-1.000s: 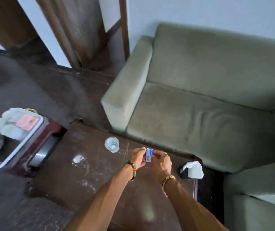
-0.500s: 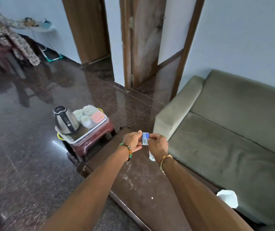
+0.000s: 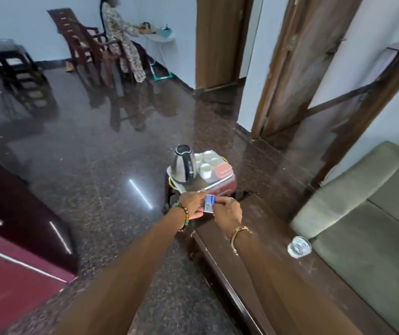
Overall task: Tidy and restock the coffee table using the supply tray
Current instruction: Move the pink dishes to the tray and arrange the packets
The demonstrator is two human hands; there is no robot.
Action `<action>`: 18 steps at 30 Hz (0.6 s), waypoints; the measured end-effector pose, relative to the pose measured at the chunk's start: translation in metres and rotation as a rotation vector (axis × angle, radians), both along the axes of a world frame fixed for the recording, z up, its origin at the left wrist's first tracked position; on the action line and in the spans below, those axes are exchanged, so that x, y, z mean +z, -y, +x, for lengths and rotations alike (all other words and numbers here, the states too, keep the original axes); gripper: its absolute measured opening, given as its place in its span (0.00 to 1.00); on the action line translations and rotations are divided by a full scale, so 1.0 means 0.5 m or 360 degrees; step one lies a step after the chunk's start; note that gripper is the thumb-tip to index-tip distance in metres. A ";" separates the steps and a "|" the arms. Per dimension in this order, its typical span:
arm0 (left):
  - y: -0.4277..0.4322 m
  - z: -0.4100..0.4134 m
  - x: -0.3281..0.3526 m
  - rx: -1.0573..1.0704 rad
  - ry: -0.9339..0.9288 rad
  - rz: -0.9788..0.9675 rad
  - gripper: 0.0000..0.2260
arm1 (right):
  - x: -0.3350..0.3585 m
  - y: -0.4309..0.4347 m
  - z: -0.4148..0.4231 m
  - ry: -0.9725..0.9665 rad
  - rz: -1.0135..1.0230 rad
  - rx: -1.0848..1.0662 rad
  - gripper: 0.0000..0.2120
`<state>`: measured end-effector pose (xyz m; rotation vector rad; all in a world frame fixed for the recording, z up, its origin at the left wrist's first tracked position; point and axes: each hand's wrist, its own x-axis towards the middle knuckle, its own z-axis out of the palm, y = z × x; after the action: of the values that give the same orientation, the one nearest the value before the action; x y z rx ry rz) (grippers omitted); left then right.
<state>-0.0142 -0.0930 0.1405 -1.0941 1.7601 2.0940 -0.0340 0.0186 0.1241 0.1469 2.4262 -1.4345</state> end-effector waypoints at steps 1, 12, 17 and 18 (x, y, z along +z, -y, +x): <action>0.026 0.000 0.002 0.0029 -0.0004 -0.0002 0.16 | 0.001 0.027 -0.006 -0.0016 -0.0005 0.0021 0.15; 0.257 -0.100 -0.063 0.0267 0.0098 -0.0053 0.11 | -0.102 0.278 -0.140 0.0057 -0.0093 0.0253 0.13; 0.322 -0.173 -0.087 0.0417 0.0149 -0.0042 0.09 | -0.121 0.345 -0.213 0.0116 -0.0104 0.0285 0.12; 0.331 -0.186 -0.087 0.0420 0.0155 -0.0027 0.09 | -0.122 0.356 -0.228 0.0129 -0.0097 0.0302 0.13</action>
<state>-0.1072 -0.2584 0.0969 -1.4784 1.6697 2.1292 -0.1480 -0.1595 0.0630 -0.0380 2.2619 -1.3879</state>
